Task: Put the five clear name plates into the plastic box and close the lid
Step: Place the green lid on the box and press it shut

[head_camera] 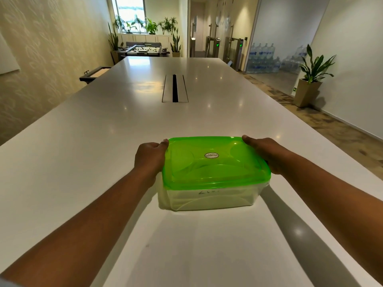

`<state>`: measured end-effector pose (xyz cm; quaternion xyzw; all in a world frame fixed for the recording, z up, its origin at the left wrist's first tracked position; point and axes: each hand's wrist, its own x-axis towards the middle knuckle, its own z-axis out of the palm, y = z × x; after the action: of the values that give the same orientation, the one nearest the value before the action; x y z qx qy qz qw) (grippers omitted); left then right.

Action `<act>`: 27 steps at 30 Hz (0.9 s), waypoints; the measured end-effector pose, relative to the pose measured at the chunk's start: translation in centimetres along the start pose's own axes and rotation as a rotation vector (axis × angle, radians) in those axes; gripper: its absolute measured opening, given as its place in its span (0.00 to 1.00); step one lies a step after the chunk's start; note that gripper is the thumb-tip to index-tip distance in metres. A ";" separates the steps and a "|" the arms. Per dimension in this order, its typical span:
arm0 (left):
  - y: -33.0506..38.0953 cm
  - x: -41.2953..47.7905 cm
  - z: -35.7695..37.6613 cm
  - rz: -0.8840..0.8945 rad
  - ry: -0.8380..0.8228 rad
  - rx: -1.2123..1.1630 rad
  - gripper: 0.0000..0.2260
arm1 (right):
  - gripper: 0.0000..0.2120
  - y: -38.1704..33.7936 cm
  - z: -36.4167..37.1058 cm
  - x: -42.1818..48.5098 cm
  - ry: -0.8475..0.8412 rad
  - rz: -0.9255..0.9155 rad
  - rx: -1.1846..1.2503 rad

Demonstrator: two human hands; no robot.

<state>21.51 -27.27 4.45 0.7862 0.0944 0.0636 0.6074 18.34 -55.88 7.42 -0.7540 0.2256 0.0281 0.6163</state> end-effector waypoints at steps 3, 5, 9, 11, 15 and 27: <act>0.3 -0.3 0.0 -0.041 -0.019 -0.042 0.18 | 0.25 -0.1 -0.1 -0.5 0.005 -0.004 -0.001; 0.7 -1.0 -0.5 -0.092 -0.062 -0.091 0.16 | 0.22 0.1 -0.5 -1.4 0.001 -0.023 0.004; -0.9 -4.1 -1.7 0.034 -0.044 0.106 0.20 | 0.22 2.6 -1.9 -4.6 0.038 -0.023 0.024; -2.3 -6.4 -1.7 0.118 -0.006 0.113 0.21 | 0.23 4.3 -2.1 -6.4 0.038 0.026 0.056; -3.3 -8.7 -1.2 0.151 0.029 -0.025 0.12 | 0.23 5.9 -1.3 -8.6 0.025 0.046 0.095; -3.1 -9.0 -1.4 0.188 0.085 -0.007 0.20 | 0.19 7.3 -0.5 -9.3 0.443 -0.442 -0.133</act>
<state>12.22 -27.25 1.89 0.7861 0.0455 0.1538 0.5969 7.15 -54.51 3.78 -0.8112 0.1825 -0.2565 0.4927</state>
